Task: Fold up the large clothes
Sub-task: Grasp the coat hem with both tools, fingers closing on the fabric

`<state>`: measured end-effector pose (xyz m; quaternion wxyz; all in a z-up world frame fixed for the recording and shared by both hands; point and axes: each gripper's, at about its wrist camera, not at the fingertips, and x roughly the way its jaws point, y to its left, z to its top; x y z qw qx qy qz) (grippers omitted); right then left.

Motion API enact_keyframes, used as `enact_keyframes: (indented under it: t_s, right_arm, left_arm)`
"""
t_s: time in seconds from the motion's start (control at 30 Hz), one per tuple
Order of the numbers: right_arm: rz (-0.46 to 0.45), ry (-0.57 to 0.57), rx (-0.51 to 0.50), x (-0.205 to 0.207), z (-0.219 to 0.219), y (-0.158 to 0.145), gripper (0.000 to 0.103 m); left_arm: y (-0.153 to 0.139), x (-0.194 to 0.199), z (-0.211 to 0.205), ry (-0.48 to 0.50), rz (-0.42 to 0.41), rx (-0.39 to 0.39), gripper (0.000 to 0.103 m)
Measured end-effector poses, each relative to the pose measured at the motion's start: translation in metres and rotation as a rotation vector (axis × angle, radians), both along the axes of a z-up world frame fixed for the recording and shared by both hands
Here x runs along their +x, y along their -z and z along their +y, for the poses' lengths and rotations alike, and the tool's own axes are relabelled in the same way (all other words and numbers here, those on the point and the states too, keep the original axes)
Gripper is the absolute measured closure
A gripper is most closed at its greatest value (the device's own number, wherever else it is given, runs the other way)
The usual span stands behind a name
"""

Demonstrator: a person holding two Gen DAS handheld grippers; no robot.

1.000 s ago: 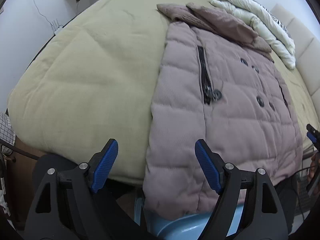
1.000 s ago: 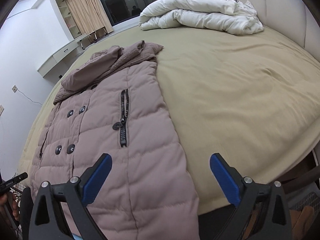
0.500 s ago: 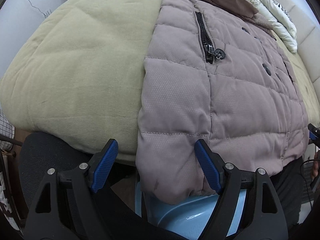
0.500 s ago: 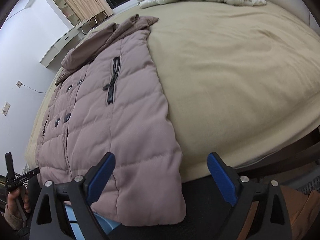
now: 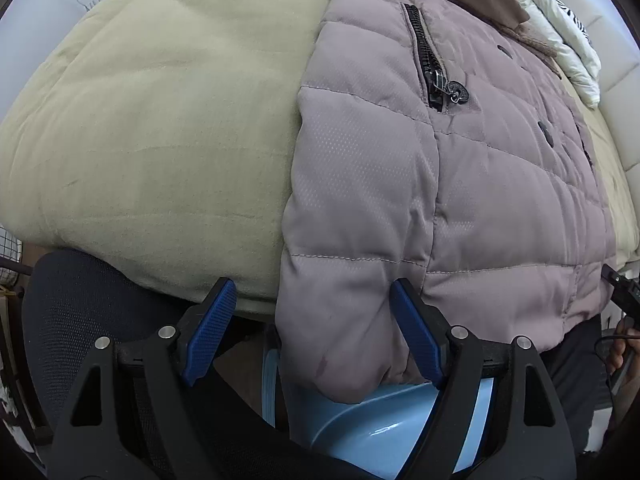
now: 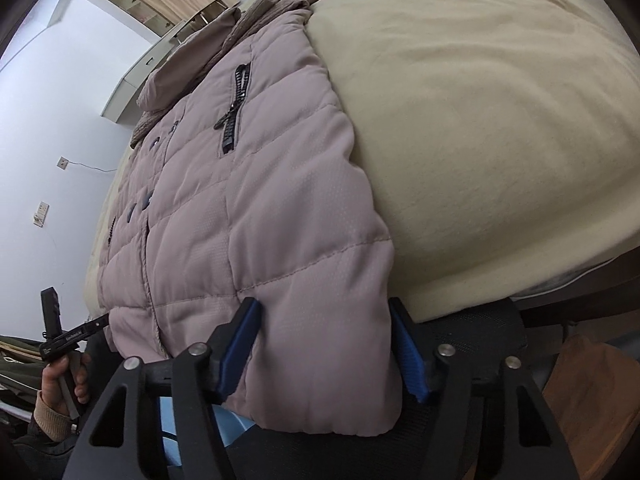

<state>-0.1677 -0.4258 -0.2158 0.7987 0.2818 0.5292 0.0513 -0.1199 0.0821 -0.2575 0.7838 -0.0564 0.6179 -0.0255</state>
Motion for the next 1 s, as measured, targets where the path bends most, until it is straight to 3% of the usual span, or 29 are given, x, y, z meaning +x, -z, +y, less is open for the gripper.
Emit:
enact_keyframes:
  t_s: [0.13,0.23,0.6,0.83,0.93,1.0]
  right_arm:
    - [-0.011,-0.015,-0.002,-0.001,0.002,-0.002,0.051]
    - [-0.012,-0.018,-0.006,0.0,0.004,-0.003,0.052]
    - [-0.011,-0.03,-0.069,0.004,0.012,-0.01,0.051]
    - [-0.023,-0.044,-0.088,0.003,0.015,-0.014,0.063]
    - [-0.027,-0.056,-0.112,0.003,0.019,-0.017,0.07]
    - [-0.033,-0.066,-0.135,0.004,0.023,-0.02,0.075]
  left_arm:
    - [0.001,-0.001,0.005,0.002,0.0,-0.008,0.028]
    - [0.002,-0.001,0.007,0.001,0.015,-0.034,0.034]
    - [0.005,-0.006,0.008,-0.014,0.031,-0.051,0.034]
    - [0.011,0.001,0.006,-0.003,0.045,-0.059,0.035]
    - [0.009,0.002,0.003,0.019,0.043,-0.102,0.062]
    - [0.009,0.0,-0.002,0.03,0.038,-0.098,0.07]
